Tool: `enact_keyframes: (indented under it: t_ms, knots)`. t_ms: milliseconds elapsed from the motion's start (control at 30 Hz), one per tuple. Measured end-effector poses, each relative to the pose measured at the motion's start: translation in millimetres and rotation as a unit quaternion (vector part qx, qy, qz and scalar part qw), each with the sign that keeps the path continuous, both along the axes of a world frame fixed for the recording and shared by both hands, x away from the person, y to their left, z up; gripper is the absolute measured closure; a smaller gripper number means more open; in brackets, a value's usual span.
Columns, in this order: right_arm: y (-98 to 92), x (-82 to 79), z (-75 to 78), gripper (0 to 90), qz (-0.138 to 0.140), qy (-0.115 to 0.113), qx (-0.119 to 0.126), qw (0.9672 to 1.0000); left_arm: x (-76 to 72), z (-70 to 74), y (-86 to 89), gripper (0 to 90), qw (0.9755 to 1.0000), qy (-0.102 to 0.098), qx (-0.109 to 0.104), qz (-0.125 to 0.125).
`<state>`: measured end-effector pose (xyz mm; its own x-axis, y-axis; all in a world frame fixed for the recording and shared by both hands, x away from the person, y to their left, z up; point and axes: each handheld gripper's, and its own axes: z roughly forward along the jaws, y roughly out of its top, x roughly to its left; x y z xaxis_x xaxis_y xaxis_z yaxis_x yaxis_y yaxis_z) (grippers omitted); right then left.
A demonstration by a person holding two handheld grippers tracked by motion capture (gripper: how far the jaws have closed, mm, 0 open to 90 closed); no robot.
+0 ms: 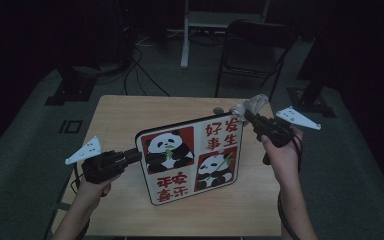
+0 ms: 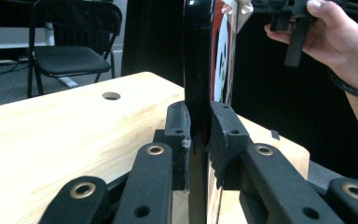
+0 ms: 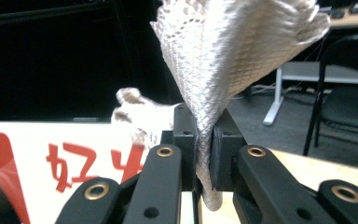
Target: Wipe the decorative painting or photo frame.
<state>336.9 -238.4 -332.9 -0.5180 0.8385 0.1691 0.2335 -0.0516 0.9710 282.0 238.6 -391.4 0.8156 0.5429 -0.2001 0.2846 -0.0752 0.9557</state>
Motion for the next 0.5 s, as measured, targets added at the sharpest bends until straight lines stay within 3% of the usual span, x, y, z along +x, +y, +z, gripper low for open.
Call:
enact_keyframes:
  t_ms: [167, 500]
  knots:
    - [-5.7, 1.3, -17.8, 83.3, 0.0, 0.031, 0.022, 0.9993, 1.1, -0.1, 0.1, 79.1, 1.0, 0.001, 0.001, 0.001]
    - [-11.3, -3.3, -47.2, 83.4, 0.005, 0.065, 0.051, 0.9965, 0.9, 0.1, -1.8, 79.0, 1.0, 0.004, 0.001, 0.002]
